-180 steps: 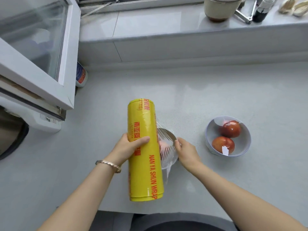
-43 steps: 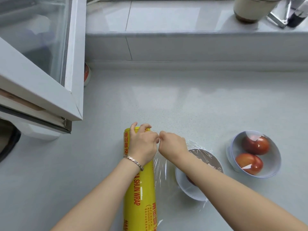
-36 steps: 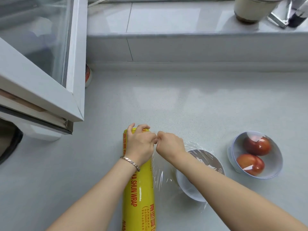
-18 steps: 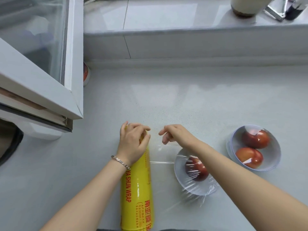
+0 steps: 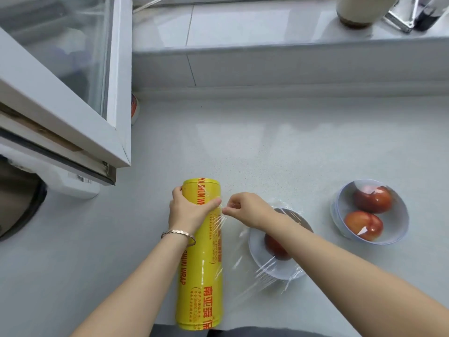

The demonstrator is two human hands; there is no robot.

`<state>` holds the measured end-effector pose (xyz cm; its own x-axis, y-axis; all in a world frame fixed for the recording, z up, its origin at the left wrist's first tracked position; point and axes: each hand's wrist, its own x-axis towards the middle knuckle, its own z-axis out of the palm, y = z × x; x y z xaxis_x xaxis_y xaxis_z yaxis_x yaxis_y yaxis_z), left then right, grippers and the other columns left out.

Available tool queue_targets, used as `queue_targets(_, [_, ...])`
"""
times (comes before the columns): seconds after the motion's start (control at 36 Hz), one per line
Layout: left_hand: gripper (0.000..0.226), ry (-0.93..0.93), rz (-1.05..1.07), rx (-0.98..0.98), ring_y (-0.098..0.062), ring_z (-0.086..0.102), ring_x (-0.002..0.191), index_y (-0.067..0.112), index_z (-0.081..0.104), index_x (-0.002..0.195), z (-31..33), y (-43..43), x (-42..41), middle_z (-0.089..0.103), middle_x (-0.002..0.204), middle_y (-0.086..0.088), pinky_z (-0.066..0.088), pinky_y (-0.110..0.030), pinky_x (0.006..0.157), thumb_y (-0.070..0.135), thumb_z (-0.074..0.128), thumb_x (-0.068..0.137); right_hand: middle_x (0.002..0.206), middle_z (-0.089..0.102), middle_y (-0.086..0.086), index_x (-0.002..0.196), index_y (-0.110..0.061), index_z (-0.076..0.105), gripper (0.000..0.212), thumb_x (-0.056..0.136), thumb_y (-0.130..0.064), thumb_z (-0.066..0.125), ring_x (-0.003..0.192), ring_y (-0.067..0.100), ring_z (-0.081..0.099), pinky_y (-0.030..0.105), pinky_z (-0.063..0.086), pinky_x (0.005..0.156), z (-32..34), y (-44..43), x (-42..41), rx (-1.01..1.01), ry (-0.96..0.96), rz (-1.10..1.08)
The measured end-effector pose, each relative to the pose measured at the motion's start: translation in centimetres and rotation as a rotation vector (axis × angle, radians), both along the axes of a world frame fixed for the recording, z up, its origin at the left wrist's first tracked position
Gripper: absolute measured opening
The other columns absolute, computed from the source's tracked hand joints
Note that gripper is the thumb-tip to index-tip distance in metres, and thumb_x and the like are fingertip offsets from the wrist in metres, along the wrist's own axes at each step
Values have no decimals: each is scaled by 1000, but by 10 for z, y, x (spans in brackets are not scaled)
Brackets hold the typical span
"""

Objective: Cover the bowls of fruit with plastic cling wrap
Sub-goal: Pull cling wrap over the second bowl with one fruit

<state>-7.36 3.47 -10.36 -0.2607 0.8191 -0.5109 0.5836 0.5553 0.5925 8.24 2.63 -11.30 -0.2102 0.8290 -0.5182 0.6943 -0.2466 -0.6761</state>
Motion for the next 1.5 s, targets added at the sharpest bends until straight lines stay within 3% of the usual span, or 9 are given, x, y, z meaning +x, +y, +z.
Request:
queue_targets(0.08, [93,-102,0,28,-18,56,91,21,31,133,2,-3,5,54,112,-1,44,-29,74,37,86,60,72,58,-3,63,-22,49,28,85,-33,61,78,17,50,25,36,60,2,-2,1,-11,-6,8])
queue_targets(0.19, [90,-186,45,4,-20,59,92,22,32,130,0,-2,6,56,109,-3,46,-30,73,35,86,59,100,66,10,86,-12,65,19,87,-30,57,95,24,57,31,42,79,7,-4,2,12,0,6])
queue_targets(0.39, [76,-280,169,-22,-22,62,88,23,35,120,-4,-4,6,56,103,-3,53,-35,75,33,84,63,76,62,13,79,-5,63,22,83,-25,55,60,17,45,32,39,62,7,-2,-3,23,55,-98])
queue_targets(0.53, [75,-291,173,-2,-18,61,81,21,36,121,-5,-6,9,55,100,-1,49,-27,60,32,83,65,64,51,5,62,-14,51,20,80,-22,56,63,22,43,30,33,59,7,2,-5,69,-37,-70])
queue_targets(0.69, [73,-285,157,-7,-19,60,83,22,35,120,-6,-6,7,54,98,1,49,-31,67,35,82,66,52,36,-3,53,-19,29,38,82,-17,54,58,21,36,30,27,51,3,3,-4,89,-100,-23])
queue_targets(0.81, [70,-281,145,-5,-15,58,78,22,36,121,-6,-7,5,53,99,1,46,-25,58,35,80,69,90,65,2,84,-17,54,5,81,-14,51,88,24,58,31,44,72,6,2,-6,59,-72,-45])
queue_targets(1.08, [72,-286,127,14,-16,56,81,19,33,127,-5,-9,7,52,103,-1,42,-22,54,35,77,72,137,52,2,84,-9,74,37,80,7,41,118,22,52,21,37,86,4,-15,7,172,-28,150])
queue_targets(1.28, [91,-148,66,79,-30,44,123,30,16,145,-3,-18,9,29,143,-11,43,-42,94,47,71,75,122,60,9,92,-3,69,32,91,-29,51,114,21,53,27,38,89,28,-23,6,57,51,120])
queue_targets(1.5, [101,-150,25,51,-25,52,116,30,19,143,-9,-48,5,43,138,-4,50,-41,89,53,77,64,111,67,2,72,-3,66,36,87,-34,57,108,20,59,33,47,86,15,-27,2,102,-15,68])
